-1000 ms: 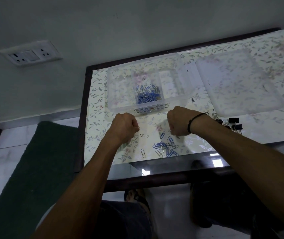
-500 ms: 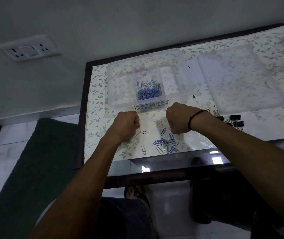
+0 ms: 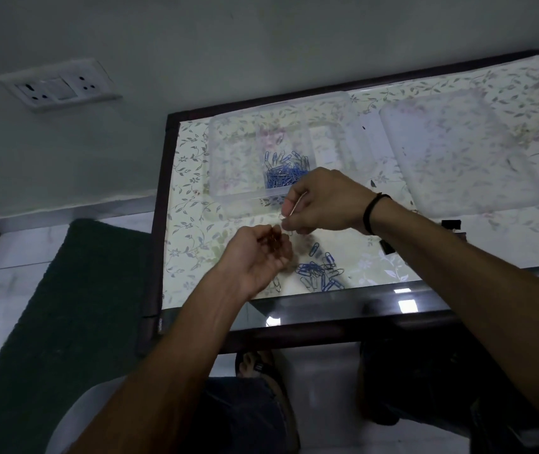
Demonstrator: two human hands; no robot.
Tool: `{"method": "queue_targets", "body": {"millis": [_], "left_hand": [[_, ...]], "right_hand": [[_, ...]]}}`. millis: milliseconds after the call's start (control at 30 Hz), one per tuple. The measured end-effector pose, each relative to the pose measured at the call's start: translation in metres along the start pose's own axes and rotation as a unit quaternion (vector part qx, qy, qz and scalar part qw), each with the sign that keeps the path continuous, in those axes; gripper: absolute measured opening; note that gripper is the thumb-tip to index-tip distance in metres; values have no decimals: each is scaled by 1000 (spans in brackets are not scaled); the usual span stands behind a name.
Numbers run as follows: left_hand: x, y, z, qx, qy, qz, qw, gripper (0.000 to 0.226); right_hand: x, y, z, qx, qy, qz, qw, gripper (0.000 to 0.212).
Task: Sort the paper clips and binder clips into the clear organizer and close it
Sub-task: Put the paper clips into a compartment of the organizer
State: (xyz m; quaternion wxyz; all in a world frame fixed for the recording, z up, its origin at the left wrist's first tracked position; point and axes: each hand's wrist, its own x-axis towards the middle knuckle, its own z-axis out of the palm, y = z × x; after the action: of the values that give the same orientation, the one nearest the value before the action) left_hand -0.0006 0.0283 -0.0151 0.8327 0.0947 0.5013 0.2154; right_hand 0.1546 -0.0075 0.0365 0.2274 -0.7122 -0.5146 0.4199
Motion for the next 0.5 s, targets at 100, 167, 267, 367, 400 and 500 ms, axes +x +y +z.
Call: {"method": "queue_targets", "body": {"millis": [100, 167, 267, 367, 400, 500], "left_hand": [[-4, 0, -4, -12, -9, -12, 1000, 20], [-5, 5, -7, -16, -14, -4, 1000, 23], [-8, 17, -14, -21, -12, 14, 1000, 25], [-8, 26, -19, -17, 2, 41, 999, 27], [-8, 29, -21, -12, 9, 52, 999, 28], [-7, 34, -28, -3, 24, 66, 998, 30]], "right_hand": [[5, -11, 16, -68, 17, -27, 997, 16], [7, -16, 22, -93, 13, -42, 995, 15], [8, -23, 23, -46, -5, -45, 998, 17], [14, -17, 21, 41, 33, -13, 999, 18], [18, -13, 23, 29, 52, -3, 998, 17], [26, 6, 36, -125, 68, 11, 990, 18]]}}
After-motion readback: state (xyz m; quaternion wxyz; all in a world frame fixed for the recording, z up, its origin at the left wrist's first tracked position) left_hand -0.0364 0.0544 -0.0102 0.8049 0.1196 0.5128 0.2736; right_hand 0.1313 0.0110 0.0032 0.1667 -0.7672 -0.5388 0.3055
